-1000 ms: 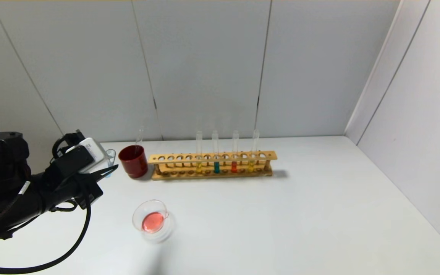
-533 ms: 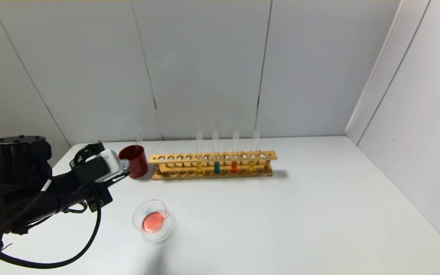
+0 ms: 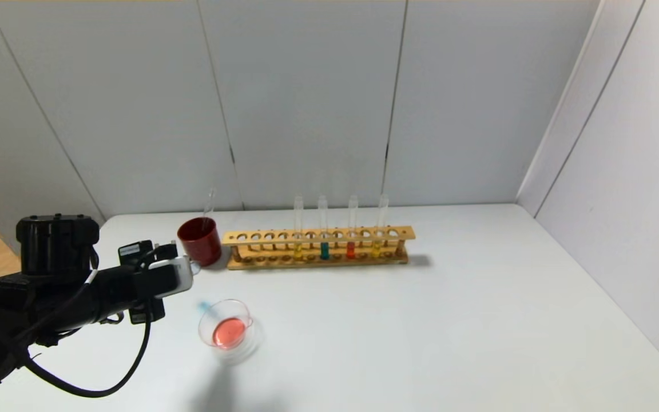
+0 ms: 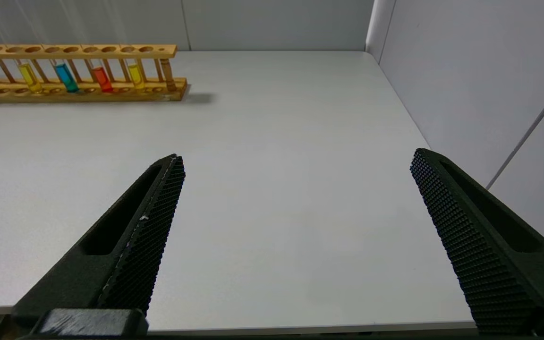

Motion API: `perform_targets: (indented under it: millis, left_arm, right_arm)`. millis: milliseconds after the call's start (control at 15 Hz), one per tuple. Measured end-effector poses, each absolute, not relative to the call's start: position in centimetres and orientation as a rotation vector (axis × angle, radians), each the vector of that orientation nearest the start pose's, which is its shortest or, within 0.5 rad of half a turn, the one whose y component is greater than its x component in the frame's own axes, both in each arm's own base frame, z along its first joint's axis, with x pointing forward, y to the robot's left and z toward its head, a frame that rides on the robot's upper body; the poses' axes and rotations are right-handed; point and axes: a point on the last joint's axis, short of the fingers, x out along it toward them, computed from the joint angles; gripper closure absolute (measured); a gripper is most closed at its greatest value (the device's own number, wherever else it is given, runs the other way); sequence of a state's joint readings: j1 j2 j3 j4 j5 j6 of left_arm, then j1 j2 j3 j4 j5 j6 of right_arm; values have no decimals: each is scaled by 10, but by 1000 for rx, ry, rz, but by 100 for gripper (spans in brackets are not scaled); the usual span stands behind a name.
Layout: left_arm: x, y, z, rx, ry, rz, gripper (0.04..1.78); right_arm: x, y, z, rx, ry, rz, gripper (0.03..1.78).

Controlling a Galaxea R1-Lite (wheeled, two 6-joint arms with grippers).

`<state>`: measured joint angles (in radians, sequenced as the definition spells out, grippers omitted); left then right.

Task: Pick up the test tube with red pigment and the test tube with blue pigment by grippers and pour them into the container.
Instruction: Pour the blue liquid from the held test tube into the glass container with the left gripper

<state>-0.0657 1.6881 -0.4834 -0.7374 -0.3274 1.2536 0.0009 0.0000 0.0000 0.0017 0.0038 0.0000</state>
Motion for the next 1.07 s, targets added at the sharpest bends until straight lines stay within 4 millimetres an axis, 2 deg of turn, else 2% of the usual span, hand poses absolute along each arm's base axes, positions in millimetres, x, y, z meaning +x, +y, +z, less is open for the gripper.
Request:
perform_targets:
  millis: [200, 667, 1067]
  left_arm:
    - [264, -23, 112, 1206, 159, -631, 152]
    - [270, -19, 113, 1484, 73, -654, 152]
    - [271, -19, 109, 1557, 60, -674, 152]
  right_arm:
    - [-23, 0, 75, 0, 2, 5, 6]
    - [-23, 0, 75, 0, 2, 6, 6]
    - [-23, 0, 75, 0, 2, 5, 6]
